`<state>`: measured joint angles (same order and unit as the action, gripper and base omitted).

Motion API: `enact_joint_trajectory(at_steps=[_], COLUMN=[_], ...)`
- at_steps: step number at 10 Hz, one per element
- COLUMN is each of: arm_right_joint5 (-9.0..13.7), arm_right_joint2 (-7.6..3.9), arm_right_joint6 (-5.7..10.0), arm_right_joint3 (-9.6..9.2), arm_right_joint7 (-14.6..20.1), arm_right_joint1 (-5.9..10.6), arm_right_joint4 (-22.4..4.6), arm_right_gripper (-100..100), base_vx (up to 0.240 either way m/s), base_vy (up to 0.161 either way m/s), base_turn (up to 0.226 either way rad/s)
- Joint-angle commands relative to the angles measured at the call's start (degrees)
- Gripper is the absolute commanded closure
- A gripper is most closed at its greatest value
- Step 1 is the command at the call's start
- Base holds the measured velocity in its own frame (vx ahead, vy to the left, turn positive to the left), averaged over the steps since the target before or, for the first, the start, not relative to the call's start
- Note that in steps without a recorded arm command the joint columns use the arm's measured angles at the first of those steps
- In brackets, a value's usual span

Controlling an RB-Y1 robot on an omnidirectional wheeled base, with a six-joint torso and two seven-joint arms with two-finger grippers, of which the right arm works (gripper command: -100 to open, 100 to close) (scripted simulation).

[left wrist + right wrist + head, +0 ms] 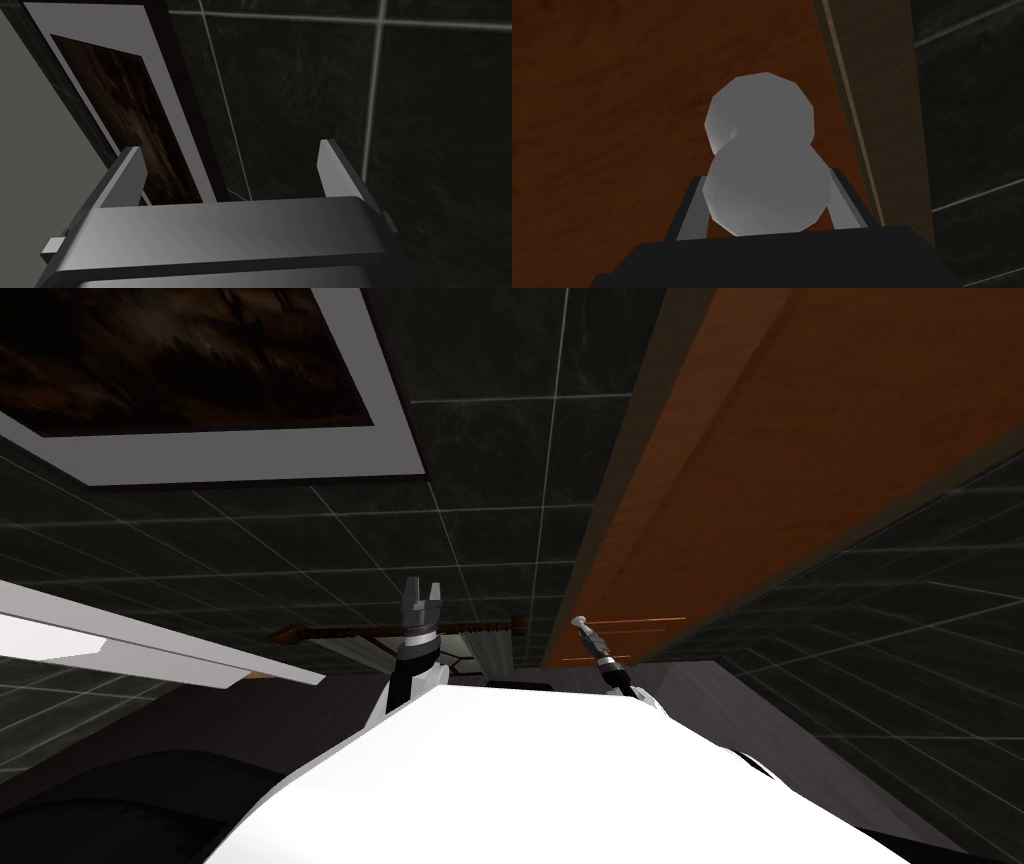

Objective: Pull the door open

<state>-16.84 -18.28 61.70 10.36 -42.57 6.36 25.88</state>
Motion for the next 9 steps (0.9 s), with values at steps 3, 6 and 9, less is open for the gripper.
enact_joint_trajectory(at_steps=[3, 6, 9], arm_right_joint5=[1.4, 2.9, 4.5], arm_right_joint2=[0.17, 0.14, 0.12], arm_right_joint6=[-0.37, -0.72, -1.09], arm_right_joint3=[-0.75, -1.43, -2.13], arm_right_joint7=[5.3, 9.9, 14.4], arm_right_joint1=[-0.17, -0.17, -0.17], arm_right_joint4=[0.3, 0.5, 0.7], arm_right_gripper=[100, 100, 100], base_vx=[-0.034, -0.029, -0.039], base_vy=[-0.021, -0.014, -0.024], base_turn=[0.051, 0.039, 0.063])
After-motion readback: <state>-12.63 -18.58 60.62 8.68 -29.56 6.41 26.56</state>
